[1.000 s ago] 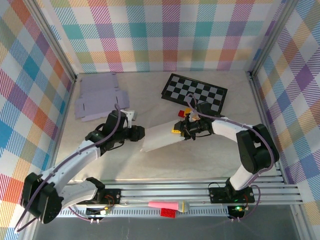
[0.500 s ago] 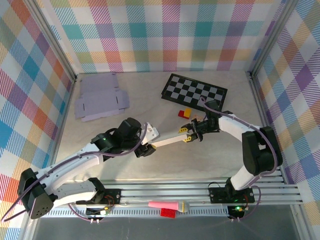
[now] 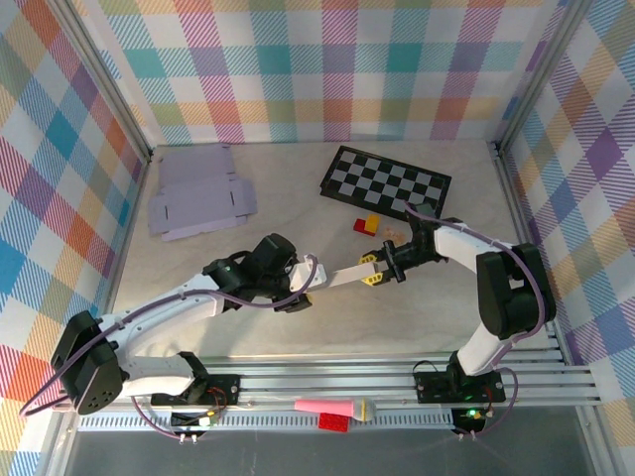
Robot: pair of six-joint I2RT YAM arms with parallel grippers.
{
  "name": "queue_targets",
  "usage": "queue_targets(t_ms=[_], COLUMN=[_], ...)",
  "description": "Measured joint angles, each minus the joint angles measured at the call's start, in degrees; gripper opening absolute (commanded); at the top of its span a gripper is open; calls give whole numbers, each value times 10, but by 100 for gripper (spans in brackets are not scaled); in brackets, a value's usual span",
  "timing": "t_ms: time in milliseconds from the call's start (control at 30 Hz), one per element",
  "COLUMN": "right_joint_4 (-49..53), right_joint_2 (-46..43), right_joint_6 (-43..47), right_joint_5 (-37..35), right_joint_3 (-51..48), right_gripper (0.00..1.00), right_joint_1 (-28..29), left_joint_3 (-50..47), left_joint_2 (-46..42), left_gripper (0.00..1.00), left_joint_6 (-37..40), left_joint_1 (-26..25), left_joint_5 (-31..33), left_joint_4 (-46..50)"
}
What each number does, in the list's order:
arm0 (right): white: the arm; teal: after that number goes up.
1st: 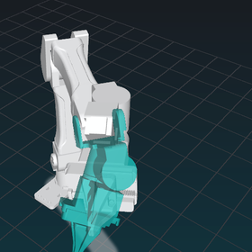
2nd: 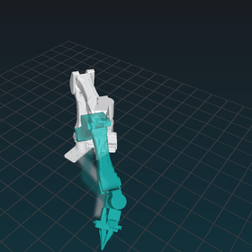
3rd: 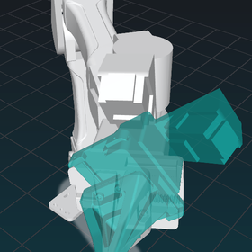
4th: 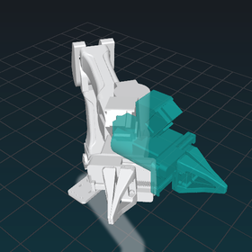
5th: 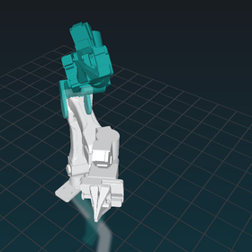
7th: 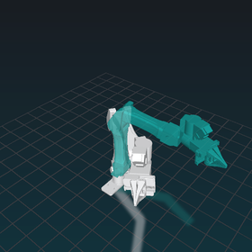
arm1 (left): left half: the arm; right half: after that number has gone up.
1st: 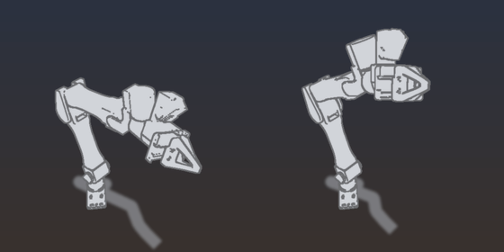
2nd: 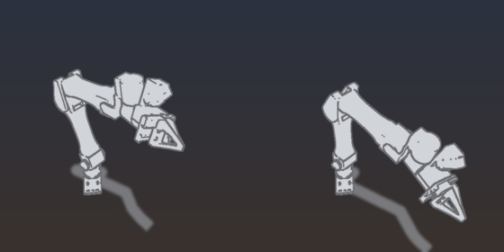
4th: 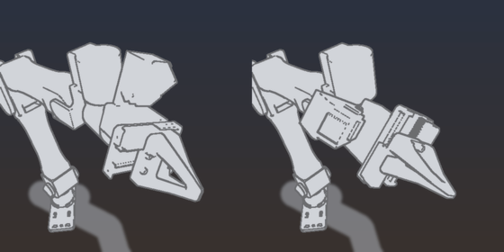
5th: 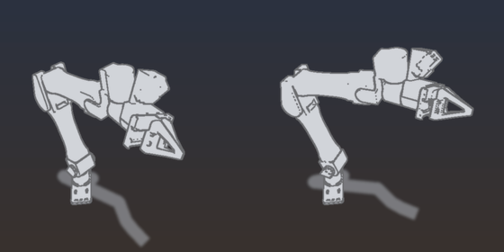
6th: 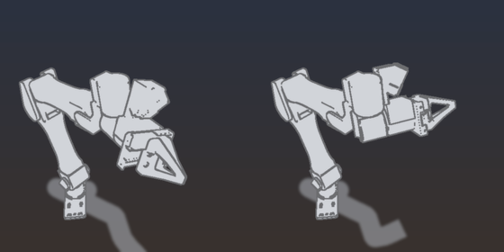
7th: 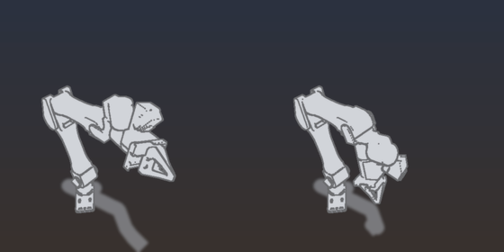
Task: Fold the paper box
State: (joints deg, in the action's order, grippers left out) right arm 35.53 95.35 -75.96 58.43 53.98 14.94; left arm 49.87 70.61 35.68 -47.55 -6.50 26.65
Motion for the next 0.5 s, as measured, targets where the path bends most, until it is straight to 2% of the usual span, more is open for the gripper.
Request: queue_targets(t_ms=[300,500], right_joint_4=[-6,-14], right_joint_2=[7,13], right_joint_6=[-23,-39], right_joint_5=[19,21], right_joint_3=[-19,-26], right_gripper=[24,38], right_joint_1=[-3,-14], left_joint_3=[31,41], left_joint_2=[73,98], left_gripper=[54,44], left_joint_6=[16,19], left_joint_1=[0,-1], left_joint_5=[-1,0], left_joint_4=[-18,-24])
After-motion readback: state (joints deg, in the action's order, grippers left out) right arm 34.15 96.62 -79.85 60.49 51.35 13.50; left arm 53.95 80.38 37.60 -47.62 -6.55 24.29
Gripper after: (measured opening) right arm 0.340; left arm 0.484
